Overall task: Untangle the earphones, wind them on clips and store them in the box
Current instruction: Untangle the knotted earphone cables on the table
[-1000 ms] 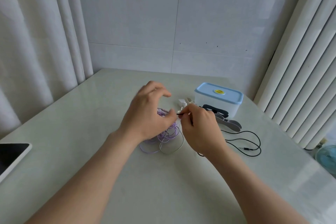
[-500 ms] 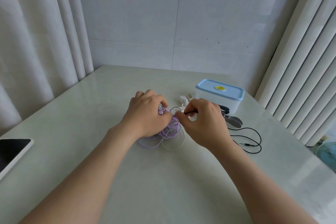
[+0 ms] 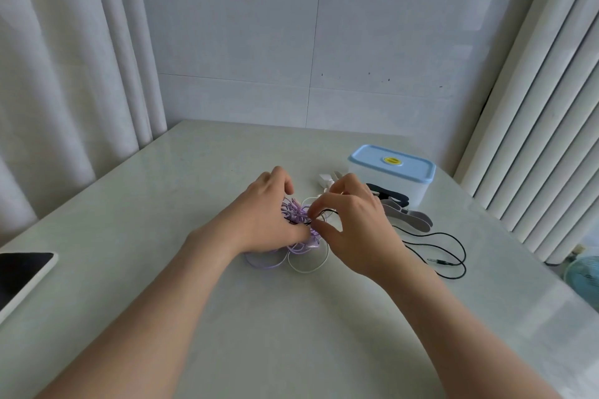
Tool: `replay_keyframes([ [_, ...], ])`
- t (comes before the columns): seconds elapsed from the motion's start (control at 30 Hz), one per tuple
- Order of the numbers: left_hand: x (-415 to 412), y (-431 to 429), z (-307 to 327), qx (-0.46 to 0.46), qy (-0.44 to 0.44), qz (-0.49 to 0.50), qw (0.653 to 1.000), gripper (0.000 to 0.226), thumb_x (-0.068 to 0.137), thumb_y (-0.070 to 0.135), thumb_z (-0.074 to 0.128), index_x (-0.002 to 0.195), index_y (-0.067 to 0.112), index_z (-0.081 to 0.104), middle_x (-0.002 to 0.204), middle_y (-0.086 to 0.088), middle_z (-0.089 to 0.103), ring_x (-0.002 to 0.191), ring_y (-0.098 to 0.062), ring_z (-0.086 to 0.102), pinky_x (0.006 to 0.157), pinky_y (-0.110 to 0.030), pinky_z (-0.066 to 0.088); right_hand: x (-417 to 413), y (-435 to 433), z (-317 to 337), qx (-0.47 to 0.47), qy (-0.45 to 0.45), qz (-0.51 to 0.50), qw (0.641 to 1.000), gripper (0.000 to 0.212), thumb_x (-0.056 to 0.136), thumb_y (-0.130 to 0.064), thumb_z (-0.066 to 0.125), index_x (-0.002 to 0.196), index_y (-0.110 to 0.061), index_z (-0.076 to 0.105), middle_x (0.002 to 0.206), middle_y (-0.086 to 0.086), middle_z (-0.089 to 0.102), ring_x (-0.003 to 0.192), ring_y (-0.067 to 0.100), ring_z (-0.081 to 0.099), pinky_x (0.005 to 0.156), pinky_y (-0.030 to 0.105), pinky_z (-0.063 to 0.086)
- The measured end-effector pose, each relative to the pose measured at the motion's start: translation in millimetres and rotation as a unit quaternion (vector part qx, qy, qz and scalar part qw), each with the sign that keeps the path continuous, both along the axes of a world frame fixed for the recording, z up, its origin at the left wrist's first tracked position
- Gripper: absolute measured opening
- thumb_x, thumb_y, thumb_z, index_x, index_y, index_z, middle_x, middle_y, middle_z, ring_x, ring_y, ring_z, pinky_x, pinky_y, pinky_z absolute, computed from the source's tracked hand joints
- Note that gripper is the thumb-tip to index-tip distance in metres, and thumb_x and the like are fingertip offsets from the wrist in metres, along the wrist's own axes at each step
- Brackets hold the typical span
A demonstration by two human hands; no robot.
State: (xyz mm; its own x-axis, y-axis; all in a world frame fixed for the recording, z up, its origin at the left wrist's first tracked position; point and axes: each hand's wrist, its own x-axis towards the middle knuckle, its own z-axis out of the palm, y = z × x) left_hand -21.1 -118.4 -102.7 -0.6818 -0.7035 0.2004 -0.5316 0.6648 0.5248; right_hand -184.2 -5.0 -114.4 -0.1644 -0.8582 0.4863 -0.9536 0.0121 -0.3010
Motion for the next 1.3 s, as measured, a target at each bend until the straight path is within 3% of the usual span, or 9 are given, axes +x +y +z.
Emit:
replay_keyframes([
  [0.2, 3.4, -3.5, 2.9, -0.005, -0.023, 0.033, 0.999, 0.072, 0.052, 0.074, 0.065, 0.104, 0.028, 0.045, 0.106, 0.01, 0.051, 0.101, -0.018, 0.055, 0.09, -0.041, 0.051, -3.1, -3.1, 2.3, -0.009, 0.013, -0.051, 0.999, 0.008, 0.095, -0.04, 0.073, 0.096, -0.034, 0.078, 0.092, -0.013, 0.07, 0.098, 0.016, 0.055, 0.091, 0.04, 0.039],
  [0.33, 4.6, -7.3, 3.1, -0.013, -0.008, 0.047, 0.999, 0.06, 0.053, 0.078, 0.067, 0.087, 0.032, 0.051, 0.086, 0.011, 0.06, 0.081, -0.013, 0.058, 0.073, -0.035, 0.051, -8.3, -4.8, -0.8, -0.04, -0.017, -0.078, 0.996, 0.005, 0.099, -0.031, 0.067, 0.096, -0.029, 0.07, 0.075, -0.007, 0.073, 0.083, 0.025, 0.066, 0.089, 0.042, 0.047],
  [0.5, 3.1, -5.3, 2.5, -0.04, 0.068, 0.005, 0.997, 0.041, 0.057, 0.055, 0.071, 0.084, 0.031, 0.051, 0.071, 0.01, 0.055, 0.067, -0.014, 0.051, 0.063, -0.033, 0.046, -8.0, -4.4, 2.3, -0.073, -0.073, -0.107, 0.989, 0.007, 0.102, -0.022, 0.057, 0.102, -0.018, 0.062, 0.083, 0.002, 0.075, 0.085, 0.035, 0.065, 0.081, 0.045, 0.05],
  [0.7, 3.9, -12.2, 0.3, -0.06, 0.097, 0.025, 0.993, 0.024, 0.072, 0.027, 0.075, 0.085, 0.031, 0.055, 0.092, 0.012, 0.061, 0.078, -0.002, 0.053, 0.068, -0.027, 0.042, -8.9, 3.0, 19.2, -0.177, -0.25, -0.116, 0.945, 0.007, 0.107, -0.014, 0.049, 0.104, -0.017, 0.054, 0.08, -0.007, 0.074, 0.073, 0.005, 0.065, 0.066, 0.025, 0.041],
  [0.77, 3.5, -11.9, -0.2, -0.061, 0.093, 0.028, 0.993, 0.019, 0.071, 0.029, 0.074, 0.081, 0.033, 0.058, 0.092, 0.013, 0.061, 0.077, 0.0, 0.052, 0.068, -0.028, 0.042, -8.7, 4.9, 19.9, -0.189, -0.274, -0.109, 0.937, 0.006, 0.107, -0.015, 0.048, 0.109, -0.02, 0.051, 0.072, -0.006, 0.074, 0.065, 0.005, 0.066, 0.067, 0.03, 0.048],
  [0.9, 3.6, -9.7, 0.4, -0.07, 0.075, 0.024, 0.994, 0.011, 0.069, 0.037, 0.076, 0.073, 0.037, 0.065, 0.09, 0.014, 0.056, 0.075, 0.001, 0.051, 0.072, -0.031, 0.05, -11.0, 2.5, 10.6, -0.115, -0.191, -0.131, 0.966, 0.007, 0.104, -0.022, 0.047, 0.108, -0.028, 0.048, 0.069, 0.001, 0.071, 0.072, 0.032, 0.066, 0.076, 0.046, 0.054],
  [1.07, 2.6, -7.5, 1.9, -0.088, 0.073, 0.011, 0.993, 0.006, 0.073, 0.042, 0.07, 0.072, 0.036, 0.07, 0.094, 0.015, 0.065, 0.085, -0.005, 0.061, 0.08, -0.036, 0.055, -11.0, 1.5, 13.3, -0.065, -0.218, -0.115, 0.967, 0.013, 0.104, -0.029, 0.057, 0.1, -0.022, 0.068, 0.081, -0.006, 0.075, 0.075, 0.023, 0.071, 0.079, 0.034, 0.052],
  [1.2, -0.2, -9.1, 0.0, -0.119, 0.105, 0.003, 0.987, 0.009, 0.092, 0.026, 0.068, 0.084, 0.029, 0.067, 0.091, 0.014, 0.065, 0.081, -0.001, 0.06, 0.073, -0.024, 0.047, -10.6, 1.6, 13.3, -0.041, -0.195, -0.126, 0.972, 0.021, 0.105, -0.022, 0.051, 0.113, -0.023, 0.071, 0.079, -0.005, 0.071, 0.085, 0.027, 0.066, 0.077, 0.033, 0.045],
  [1.3, -1.0, -10.3, 0.1, -0.11, 0.131, 0.006, 0.985, 0.009, 0.098, 0.024, 0.064, 0.09, 0.025, 0.065, 0.087, 0.017, 0.065, 0.078, 0.004, 0.061, 0.067, -0.011, 0.041, -14.8, 3.9, 8.2, 0.007, -0.095, -0.186, 0.978, 0.029, 0.097, -0.021, 0.055, 0.119, -0.032, 0.072, 0.103, 0.002, 0.063, 0.103, 0.033, 0.059, 0.09, 0.039, 0.048],
])
